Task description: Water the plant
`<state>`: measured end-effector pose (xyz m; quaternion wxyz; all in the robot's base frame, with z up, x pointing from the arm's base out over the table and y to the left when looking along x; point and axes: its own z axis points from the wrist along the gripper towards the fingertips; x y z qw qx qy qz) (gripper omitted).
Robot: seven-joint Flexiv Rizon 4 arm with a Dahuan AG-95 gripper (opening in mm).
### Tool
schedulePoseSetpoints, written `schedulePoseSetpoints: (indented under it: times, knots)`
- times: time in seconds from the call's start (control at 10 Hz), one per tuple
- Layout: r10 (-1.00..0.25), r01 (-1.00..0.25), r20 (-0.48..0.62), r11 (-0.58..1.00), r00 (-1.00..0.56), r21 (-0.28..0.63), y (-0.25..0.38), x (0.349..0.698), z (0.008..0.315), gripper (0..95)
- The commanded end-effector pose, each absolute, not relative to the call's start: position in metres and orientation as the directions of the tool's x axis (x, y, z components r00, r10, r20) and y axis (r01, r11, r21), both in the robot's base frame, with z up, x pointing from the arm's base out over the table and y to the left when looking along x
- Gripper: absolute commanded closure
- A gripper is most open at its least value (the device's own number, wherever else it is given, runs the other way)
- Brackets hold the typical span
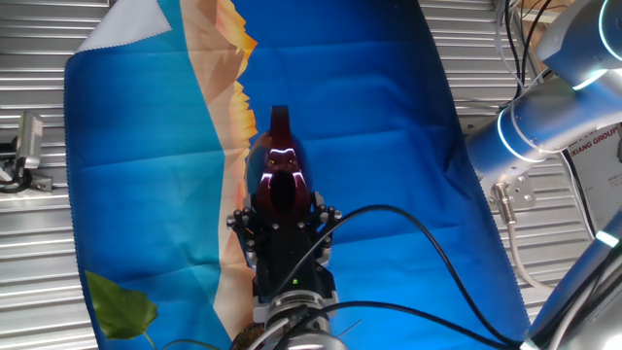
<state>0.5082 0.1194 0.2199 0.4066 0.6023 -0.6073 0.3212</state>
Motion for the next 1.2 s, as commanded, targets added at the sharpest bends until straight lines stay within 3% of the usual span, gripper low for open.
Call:
schedulePoseSetpoints:
  times: [0.1, 1.2]
  knots:
    - [-0.461, -0.992, 0.885, 0.065, 0.065, 0.106, 0.1191, 0.5083, 0.2201, 95.0]
    - [-0.419, -0.990, 0.902, 0.051, 0.101, 0.134, 0.1199, 0.5093, 0.2207, 95.0]
